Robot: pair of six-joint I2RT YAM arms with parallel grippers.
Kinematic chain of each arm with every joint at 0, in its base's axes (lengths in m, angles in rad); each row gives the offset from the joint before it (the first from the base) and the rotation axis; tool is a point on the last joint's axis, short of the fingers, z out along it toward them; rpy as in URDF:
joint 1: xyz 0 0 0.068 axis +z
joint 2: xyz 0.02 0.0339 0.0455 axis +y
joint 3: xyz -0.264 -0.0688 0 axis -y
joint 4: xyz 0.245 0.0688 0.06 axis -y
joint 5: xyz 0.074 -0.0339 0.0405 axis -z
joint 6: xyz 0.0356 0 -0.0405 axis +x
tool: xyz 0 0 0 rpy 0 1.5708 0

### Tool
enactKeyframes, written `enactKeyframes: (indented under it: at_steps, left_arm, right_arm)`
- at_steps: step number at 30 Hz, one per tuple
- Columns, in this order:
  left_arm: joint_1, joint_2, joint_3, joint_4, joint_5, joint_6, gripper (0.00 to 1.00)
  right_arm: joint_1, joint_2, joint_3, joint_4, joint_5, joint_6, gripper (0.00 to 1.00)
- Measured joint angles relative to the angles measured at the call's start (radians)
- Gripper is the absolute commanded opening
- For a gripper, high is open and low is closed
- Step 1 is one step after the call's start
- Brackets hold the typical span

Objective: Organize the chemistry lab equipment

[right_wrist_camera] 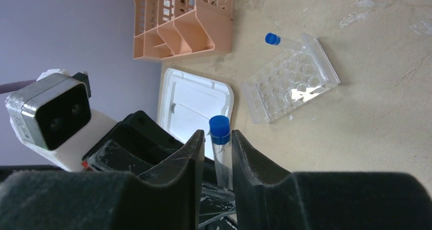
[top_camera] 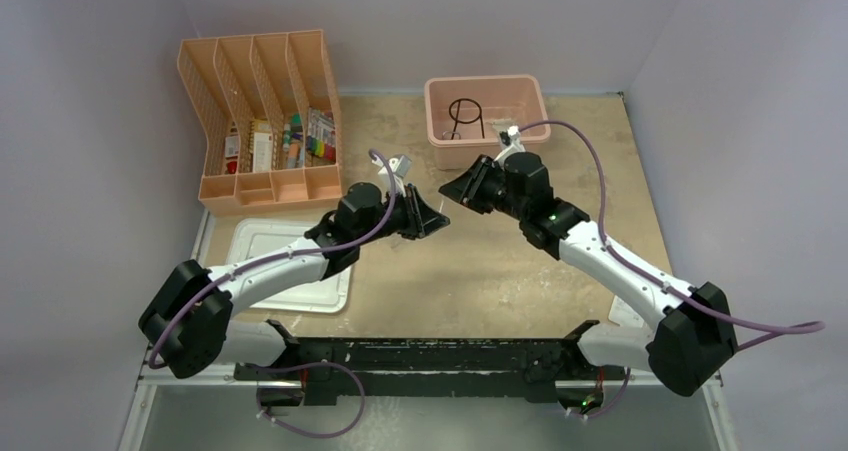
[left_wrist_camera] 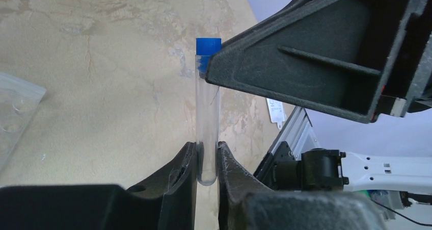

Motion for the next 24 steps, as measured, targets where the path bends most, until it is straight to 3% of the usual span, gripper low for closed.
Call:
enactKeyframes:
  at_steps: [9,16,24]
  left_arm:
    - [0.000,-0.001,0.043,-0.132,-0.006,0.097,0.00]
    - [0.000,-0.016,0.134,-0.303,-0.045,0.190,0.00]
    - [0.000,-0.044,0.162,-0.373,-0.066,0.239,0.00]
  right_arm:
    - [-0.003,-0.017,0.002,-0.043,-0.074,-0.070,0.56]
    - [-0.008,-0.007,0.125,-0.151,-0.086,-0.131,0.56]
    - [-0.039,0.052,0.148,-0.181,-0.110,-0.137,0.52]
